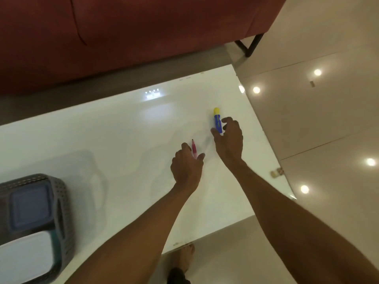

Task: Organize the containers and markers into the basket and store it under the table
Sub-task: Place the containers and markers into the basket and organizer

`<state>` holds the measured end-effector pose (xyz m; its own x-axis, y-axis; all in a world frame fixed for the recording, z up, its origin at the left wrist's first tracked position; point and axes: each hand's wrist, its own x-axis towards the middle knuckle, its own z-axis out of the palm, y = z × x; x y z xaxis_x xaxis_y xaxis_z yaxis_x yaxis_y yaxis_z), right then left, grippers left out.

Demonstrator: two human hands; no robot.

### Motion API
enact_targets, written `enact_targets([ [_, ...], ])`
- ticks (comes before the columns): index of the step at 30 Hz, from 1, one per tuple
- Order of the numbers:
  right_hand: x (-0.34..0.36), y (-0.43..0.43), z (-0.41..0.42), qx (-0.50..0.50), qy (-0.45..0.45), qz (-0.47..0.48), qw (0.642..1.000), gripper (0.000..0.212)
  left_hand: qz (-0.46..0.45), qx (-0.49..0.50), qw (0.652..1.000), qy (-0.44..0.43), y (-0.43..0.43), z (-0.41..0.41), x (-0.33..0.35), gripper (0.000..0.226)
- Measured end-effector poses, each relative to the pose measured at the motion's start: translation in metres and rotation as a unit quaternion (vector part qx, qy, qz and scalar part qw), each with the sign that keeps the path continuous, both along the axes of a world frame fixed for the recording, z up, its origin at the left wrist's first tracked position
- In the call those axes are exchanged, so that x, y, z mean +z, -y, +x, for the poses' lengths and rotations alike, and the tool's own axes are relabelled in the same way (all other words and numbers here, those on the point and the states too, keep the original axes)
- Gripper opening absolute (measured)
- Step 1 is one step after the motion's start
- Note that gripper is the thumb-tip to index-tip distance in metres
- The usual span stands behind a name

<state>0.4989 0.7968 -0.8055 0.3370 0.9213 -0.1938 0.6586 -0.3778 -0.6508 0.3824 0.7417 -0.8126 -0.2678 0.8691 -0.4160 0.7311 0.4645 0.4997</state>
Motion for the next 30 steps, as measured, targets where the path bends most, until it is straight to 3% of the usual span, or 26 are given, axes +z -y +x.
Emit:
enact_targets([
  [3, -0.014, -0.022, -0.003, 0.037, 0.041, -0.032, 0.998, 0.05, -0.003, -0.005, 1.0, 0.007, -0.009, -0.003, -0.011, 0.04],
  [9, -0.017, -0.018, -0.015, 0.029, 0.026, -0.037, 0.999, 0.028, 0.017, 0.012, 0.998, 0.066, -0.001, -0.029, -0.005, 0.025],
  [13, 0.007, 0.012, -0.049, 0.029, -0.042, -0.018, 0.999, 0.026, 0.032, 0.04, 0.996, 0.075, 0.012, -0.068, 0.02, 0.023],
  [19, 0.062, 0.07, -0.131, 0.02, -0.213, -0.009, 0.977, 0.029, 0.098, 0.071, 0.988, 0.093, 0.059, -0.153, 0.073, 0.019],
  [23, 0.092, 0.113, -0.203, 0.091, -0.273, -0.027, 0.957, 0.051, 0.14, 0.129, 0.975, 0.116, 0.106, -0.225, 0.107, 0.02],
  [30, 0.116, 0.176, -0.349, 0.216, -0.338, -0.036, 0.915, 0.033, 0.22, 0.229, 0.945, 0.073, 0.198, -0.361, 0.15, 0.013],
])
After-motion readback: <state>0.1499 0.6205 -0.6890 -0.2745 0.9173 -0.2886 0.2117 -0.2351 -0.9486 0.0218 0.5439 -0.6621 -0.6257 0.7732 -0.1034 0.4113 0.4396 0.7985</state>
